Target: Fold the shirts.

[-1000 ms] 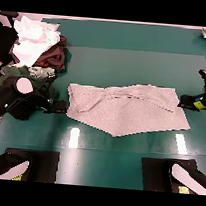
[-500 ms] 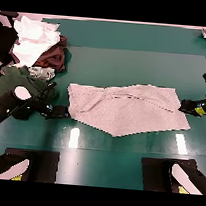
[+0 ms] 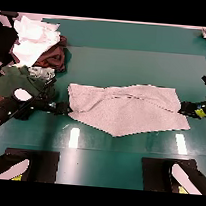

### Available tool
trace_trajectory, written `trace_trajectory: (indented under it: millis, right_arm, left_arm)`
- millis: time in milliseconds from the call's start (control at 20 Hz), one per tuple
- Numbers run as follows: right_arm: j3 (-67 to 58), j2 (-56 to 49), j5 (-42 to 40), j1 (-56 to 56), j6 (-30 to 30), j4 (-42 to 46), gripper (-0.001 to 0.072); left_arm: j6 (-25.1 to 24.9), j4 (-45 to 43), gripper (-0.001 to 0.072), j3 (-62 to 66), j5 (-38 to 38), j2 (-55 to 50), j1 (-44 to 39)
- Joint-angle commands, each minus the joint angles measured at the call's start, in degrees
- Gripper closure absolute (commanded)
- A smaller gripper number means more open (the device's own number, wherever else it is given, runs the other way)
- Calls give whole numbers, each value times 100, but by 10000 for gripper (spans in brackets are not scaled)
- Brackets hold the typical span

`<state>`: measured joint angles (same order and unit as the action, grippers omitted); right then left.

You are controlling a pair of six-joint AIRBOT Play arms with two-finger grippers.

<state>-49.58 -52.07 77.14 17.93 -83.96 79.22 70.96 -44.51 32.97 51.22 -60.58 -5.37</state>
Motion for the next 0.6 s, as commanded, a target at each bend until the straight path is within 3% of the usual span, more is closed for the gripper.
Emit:
trace_trajectory:
  millis: [0, 50, 300, 400, 450, 550]
  right_arm:
    - [2, 4, 57, 0, -22, 9, 447]
    - [2, 4, 57, 0, -22, 48, 447]
    - [2, 2, -4, 0, -22, 789, 446]
    - [4, -44, 4, 0, -22, 942, 417]
    - [4, -136, 63, 2, -24, 1075, 326]
    - [4, -380, 153, 2, -48, 1202, 321]
  left_arm:
    - [-101, 83, 595, 0, -57, -2, 4]
    - [-98, 83, 678, 2, -42, 0, 4]
    - [26, -31, 681, 660, 531, 0, 4]
    - [544, -402, 681, 1182, 638, 0, 4]
    - [861, -651, 681, 1427, 658, 0, 4]
    - [1488, -1145, 681, 1871, 693, 0, 4]
